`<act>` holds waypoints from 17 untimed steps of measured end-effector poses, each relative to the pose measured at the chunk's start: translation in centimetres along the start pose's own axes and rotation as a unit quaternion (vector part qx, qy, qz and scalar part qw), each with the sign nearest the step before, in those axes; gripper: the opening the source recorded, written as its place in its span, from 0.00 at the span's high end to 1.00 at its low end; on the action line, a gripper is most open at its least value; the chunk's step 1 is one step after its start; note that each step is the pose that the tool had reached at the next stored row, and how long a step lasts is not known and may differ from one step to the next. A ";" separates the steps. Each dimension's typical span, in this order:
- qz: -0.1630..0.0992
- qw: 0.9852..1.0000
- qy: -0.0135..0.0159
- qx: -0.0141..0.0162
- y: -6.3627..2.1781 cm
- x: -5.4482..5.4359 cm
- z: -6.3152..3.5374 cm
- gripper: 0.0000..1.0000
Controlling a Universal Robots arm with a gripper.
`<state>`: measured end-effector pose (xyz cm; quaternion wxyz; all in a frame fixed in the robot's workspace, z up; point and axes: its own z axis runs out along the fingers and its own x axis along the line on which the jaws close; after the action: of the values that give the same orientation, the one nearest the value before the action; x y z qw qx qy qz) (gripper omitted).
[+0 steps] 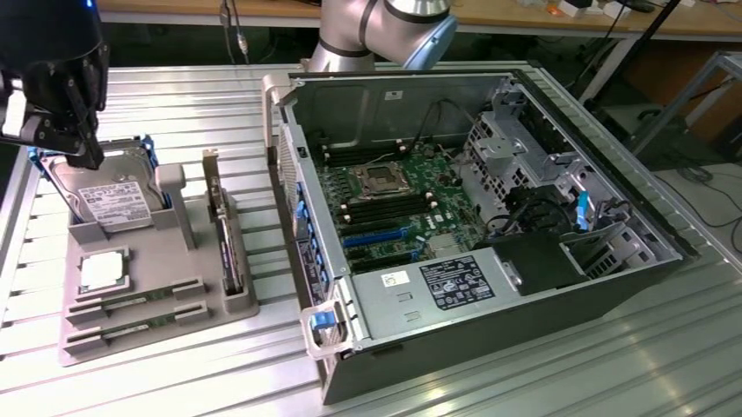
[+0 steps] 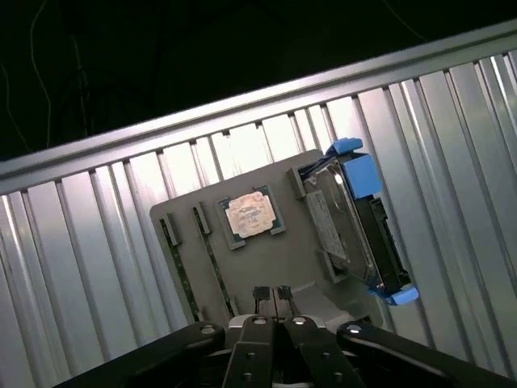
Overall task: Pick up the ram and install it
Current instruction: 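Pick up the ram and move it above insertion slot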
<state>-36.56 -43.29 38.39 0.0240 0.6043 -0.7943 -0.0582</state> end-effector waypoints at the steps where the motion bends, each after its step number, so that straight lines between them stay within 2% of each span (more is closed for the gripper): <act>1: -0.013 1.000 0.002 0.000 0.00 0.0 -0.01 0.89; 3: -0.033 0.999 0.004 -0.001 0.00 0.0 -0.01 0.89; 6: -0.065 0.998 0.008 -0.002 0.00 0.0 0.00 0.89; 9: -0.094 0.995 0.012 -0.003 0.00 0.0 0.00 0.89; 14: -0.144 0.989 0.019 -0.004 0.00 0.0 0.00 0.89; 15: -0.162 0.987 0.021 -0.005 0.00 0.0 0.00 0.89; 17: -0.181 0.983 0.023 -0.006 0.00 0.0 -0.01 0.89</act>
<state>-36.56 -43.30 38.40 0.0350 0.7389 -0.6709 -0.0520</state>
